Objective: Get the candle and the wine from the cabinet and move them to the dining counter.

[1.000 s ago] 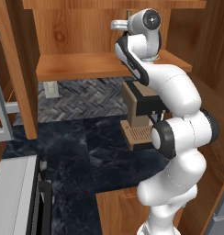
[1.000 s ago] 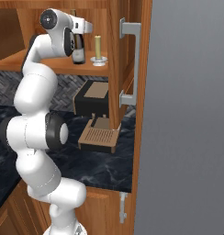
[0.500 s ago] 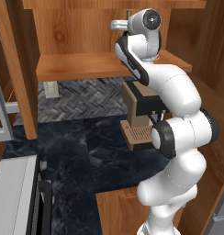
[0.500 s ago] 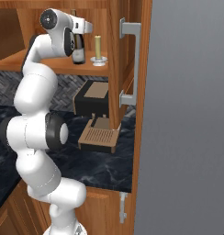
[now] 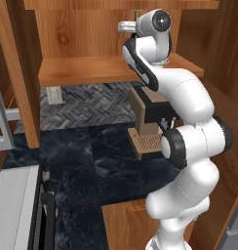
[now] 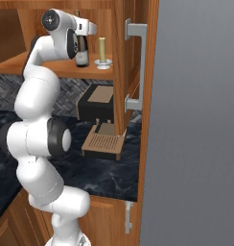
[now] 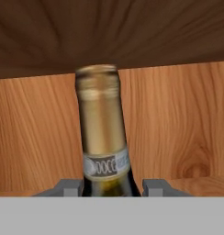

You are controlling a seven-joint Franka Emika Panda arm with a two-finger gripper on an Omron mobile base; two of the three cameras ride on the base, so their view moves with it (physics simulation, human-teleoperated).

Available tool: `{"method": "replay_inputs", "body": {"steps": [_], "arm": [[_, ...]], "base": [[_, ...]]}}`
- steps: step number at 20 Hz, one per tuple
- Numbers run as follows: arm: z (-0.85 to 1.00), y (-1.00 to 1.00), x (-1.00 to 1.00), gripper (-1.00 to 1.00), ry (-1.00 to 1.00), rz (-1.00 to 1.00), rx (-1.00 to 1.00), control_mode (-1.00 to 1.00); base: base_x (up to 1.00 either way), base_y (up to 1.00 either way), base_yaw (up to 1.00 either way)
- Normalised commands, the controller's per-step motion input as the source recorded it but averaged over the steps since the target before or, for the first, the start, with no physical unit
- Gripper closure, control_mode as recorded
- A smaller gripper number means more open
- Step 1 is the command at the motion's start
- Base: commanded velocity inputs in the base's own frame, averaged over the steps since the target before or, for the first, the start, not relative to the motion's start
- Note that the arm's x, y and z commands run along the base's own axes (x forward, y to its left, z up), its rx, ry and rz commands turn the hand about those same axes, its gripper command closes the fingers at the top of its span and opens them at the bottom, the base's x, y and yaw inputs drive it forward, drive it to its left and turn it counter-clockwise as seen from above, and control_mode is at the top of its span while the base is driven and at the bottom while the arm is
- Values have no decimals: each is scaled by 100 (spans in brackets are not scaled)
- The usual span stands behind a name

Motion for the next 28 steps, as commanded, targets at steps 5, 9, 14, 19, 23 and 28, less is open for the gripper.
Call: {"method": "replay_inputs", "body": {"steps": [5, 9, 14, 19, 23, 28], "arm": [[-22, 30, -24, 100, 0, 0, -2, -100], [-22, 47, -24, 100, 0, -2, -3, -100], [-1, 43, -45, 100, 0, -1, 0, -100], [0, 31, -90, 100, 0, 0, 0, -100], [0, 17, -100, 100, 0, 0, 0, -100], [-8, 3, -100, 100, 0, 0, 0, -100]], "base": [[0, 0, 0], [0, 0, 0], [0, 0, 0], [0, 0, 0], [0, 0, 0], [0, 0, 0]]}}
